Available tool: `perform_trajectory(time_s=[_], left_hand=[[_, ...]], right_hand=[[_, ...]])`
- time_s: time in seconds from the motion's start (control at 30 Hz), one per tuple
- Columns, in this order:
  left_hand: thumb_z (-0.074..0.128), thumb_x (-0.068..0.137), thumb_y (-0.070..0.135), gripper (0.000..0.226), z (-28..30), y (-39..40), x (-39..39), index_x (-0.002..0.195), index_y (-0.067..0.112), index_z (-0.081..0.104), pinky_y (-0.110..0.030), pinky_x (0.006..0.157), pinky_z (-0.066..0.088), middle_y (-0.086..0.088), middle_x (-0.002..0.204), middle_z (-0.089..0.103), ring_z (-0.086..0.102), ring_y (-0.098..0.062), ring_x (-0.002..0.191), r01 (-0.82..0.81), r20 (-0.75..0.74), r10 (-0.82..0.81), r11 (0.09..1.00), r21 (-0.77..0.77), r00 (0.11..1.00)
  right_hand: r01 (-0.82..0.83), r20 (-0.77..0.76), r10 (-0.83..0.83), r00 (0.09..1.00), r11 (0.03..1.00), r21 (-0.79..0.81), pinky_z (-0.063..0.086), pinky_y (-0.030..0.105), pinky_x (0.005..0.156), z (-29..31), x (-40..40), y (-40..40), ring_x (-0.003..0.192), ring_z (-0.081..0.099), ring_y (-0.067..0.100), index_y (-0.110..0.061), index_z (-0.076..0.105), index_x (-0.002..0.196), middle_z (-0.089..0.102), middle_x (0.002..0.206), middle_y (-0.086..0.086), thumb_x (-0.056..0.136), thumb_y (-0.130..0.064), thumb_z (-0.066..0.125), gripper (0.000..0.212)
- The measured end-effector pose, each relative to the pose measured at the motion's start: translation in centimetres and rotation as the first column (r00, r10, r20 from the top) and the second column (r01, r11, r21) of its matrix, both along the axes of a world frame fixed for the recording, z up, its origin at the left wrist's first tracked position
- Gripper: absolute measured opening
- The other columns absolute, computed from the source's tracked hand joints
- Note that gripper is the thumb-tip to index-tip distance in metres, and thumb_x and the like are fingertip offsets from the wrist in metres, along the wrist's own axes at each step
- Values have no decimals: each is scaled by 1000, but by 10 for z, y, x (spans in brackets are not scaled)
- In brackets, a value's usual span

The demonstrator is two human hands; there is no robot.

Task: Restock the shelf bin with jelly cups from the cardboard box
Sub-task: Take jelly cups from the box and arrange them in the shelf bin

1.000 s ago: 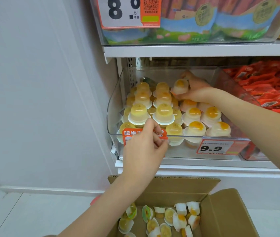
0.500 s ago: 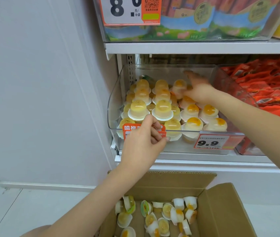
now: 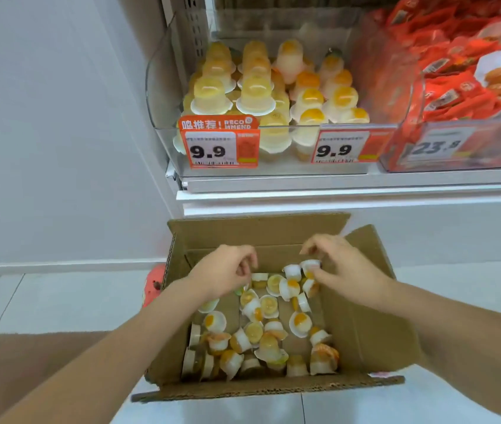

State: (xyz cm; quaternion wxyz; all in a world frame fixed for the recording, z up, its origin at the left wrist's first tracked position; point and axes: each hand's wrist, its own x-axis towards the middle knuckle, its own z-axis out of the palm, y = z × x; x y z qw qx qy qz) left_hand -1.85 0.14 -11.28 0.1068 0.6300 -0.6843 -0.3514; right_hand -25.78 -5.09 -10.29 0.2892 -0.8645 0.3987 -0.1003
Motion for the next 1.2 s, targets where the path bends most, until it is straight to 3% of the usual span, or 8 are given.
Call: perform_trajectory(time_s=[0.1,0.2,0.4,0.5,0.67,0.93,1.1,1.2], left_hand=[[58,86,5,18,-70,20,9,100,16,59,-23,77,48,7,88,56,56,-12,88,2,136,-37,968,249,990],[58,87,11,29,-121,34,16,116,15,54,-29,81,47,0,110,56,54,-16,97,-13,230,-99,896,444,968],[55,89,20,18,-183,27,6,104,12,51,-32,77,44,-9,106,55,54,-22,95,-11,257,-156,835,550,954],[66,82,28,34,-207,24,-4,109,12,51,-34,84,49,-7,110,59,57,-24,102,-30,237,-125,828,560,964],[73,72,41,62,-233,39,-13,122,17,44,-36,83,50,-5,112,60,58,-25,104,-215,277,84,847,486,957],[82,67,24,56,-228,47,-11,111,19,49,-31,80,49,4,106,57,56,-17,98,-314,141,280,846,432,950],[86,64,21,59,-182,40,-10,112,18,53,-22,79,48,7,101,57,57,-13,100,-372,-33,416,842,391,909],[85,67,19,55,-130,24,-5,114,12,57,-15,76,49,-1,104,65,63,-12,96,-371,-240,550,767,524,800]], right_hand=[[-44,-216,112,970,955,294,46,27,84,-74,-8,18,95,51,12,-26,53,110,53,102,-9,90,-24,59,21],[25,-407,165,899,906,422,48,35,87,-132,-9,17,101,53,18,-26,49,117,53,110,-1,88,-27,57,30],[405,-631,-76,772,824,396,45,28,72,-200,10,1,102,57,24,-11,54,112,56,112,10,88,-19,56,26],[585,-661,-232,714,717,380,51,29,76,-227,24,6,102,59,27,-8,57,107,60,112,11,85,-23,53,27],[770,-635,-533,559,617,159,44,37,89,-241,35,36,118,45,30,-5,43,125,56,121,12,83,-41,65,59],[809,-485,-667,566,562,172,48,34,76,-235,28,39,105,52,29,-9,59,102,65,99,14,81,-34,66,33],[738,-286,-737,612,402,542,49,29,73,-191,34,34,87,58,16,-15,61,98,60,83,-6,75,-31,73,30],[389,-224,-726,650,64,919,52,30,88,-140,41,20,99,64,19,-11,59,116,67,104,5,81,-29,72,42]])
